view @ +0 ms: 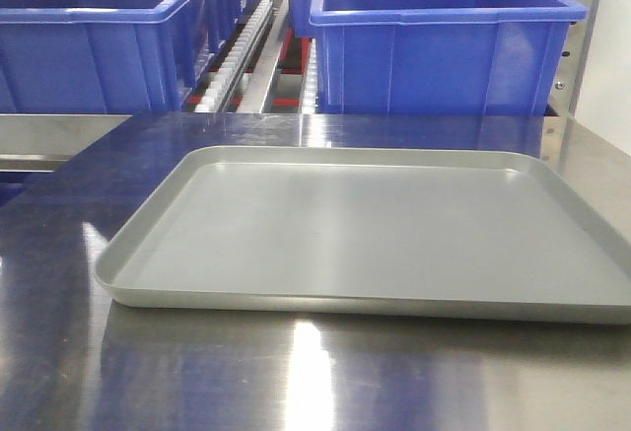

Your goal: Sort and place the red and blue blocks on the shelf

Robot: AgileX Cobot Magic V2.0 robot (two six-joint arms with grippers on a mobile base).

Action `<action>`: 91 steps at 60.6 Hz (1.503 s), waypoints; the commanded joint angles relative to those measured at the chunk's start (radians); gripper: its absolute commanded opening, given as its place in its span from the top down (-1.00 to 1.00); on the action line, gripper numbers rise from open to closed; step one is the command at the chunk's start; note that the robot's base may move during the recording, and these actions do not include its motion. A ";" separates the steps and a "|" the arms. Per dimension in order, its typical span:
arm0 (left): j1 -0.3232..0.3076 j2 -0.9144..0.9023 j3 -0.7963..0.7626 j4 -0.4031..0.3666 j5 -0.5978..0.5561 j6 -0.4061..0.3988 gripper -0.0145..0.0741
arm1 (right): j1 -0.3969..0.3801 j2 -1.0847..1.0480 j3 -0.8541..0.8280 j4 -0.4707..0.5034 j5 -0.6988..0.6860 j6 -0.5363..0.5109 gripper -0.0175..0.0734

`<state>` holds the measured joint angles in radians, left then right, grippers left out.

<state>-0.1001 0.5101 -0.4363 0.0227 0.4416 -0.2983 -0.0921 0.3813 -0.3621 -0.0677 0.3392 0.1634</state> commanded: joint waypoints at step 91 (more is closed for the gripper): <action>0.002 0.004 -0.029 0.001 -0.084 0.001 0.40 | -0.006 0.002 -0.026 -0.013 -0.095 -0.007 0.49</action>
<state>-0.1001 0.5101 -0.4363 0.0227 0.4416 -0.2983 -0.0921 0.3813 -0.3621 -0.0677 0.3392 0.1634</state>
